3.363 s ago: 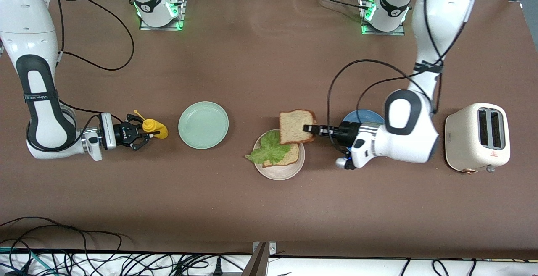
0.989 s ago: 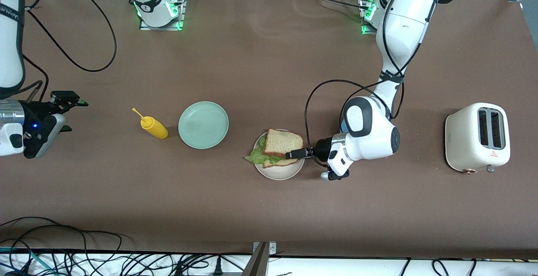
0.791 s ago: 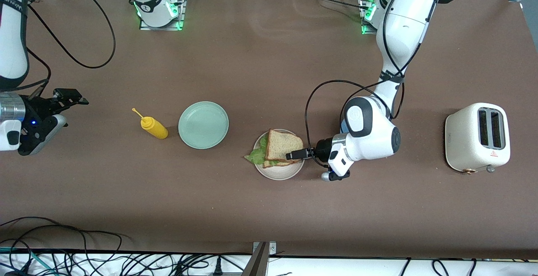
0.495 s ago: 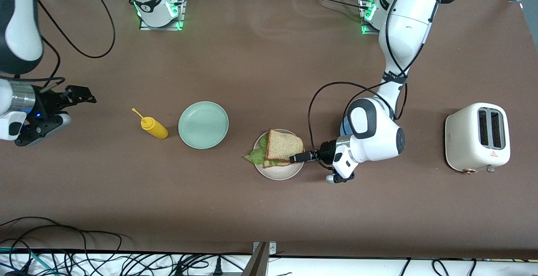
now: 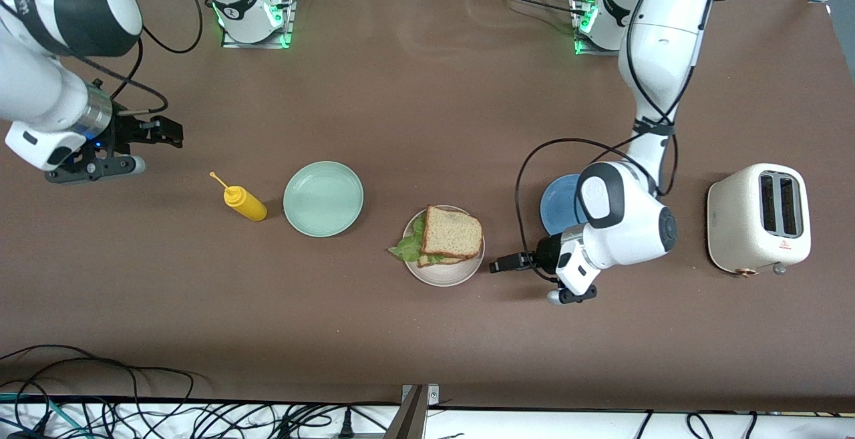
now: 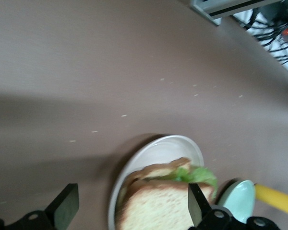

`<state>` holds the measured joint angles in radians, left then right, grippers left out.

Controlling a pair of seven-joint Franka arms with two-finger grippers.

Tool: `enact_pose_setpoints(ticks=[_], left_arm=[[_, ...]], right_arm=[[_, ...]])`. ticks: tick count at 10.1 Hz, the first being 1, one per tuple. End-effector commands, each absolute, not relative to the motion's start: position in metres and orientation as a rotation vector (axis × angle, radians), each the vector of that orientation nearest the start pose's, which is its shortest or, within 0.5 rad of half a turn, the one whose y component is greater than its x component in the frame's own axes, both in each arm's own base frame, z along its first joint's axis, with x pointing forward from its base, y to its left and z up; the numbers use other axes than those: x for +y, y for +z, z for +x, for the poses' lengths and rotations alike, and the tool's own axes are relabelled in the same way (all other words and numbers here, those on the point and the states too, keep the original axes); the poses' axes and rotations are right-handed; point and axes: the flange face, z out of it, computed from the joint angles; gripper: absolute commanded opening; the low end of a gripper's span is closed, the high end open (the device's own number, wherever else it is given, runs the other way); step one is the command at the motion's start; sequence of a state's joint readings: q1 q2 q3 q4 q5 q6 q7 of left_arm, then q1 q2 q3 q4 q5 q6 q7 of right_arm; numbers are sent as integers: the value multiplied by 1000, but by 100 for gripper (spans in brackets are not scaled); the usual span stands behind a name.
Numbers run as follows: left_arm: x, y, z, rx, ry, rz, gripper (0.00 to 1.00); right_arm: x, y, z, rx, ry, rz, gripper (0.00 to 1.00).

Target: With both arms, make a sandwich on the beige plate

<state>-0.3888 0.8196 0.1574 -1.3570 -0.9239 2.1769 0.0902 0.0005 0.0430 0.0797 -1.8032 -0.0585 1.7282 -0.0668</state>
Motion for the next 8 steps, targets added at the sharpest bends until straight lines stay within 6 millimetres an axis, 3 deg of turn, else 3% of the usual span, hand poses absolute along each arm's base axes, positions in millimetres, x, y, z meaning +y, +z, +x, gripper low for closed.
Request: enact_pose_setpoints(ticks=[1, 2, 4, 6, 7, 8], left_arm=[[-192, 260, 712, 121, -104, 2593, 100], [-180, 270, 712, 68, -118, 2658, 100], [-148, 289, 711, 17, -155, 2753, 100], [-129, 308, 705, -76, -214, 2877, 100], [-113, 318, 702, -110, -246, 2948, 100], [-104, 329, 699, -136, -271, 2989, 100]], right_arm=[[15, 555, 526, -156, -20, -3206, 100], [-6, 559, 526, -89, -49, -3190, 100], [-42, 560, 524, 94, -52, -3000, 100], [-39, 569, 526, 44, -64, -3084, 100], [-28, 577, 528, -9, -84, -3140, 100], [-30, 580, 534, 50, -96, -3143, 100]])
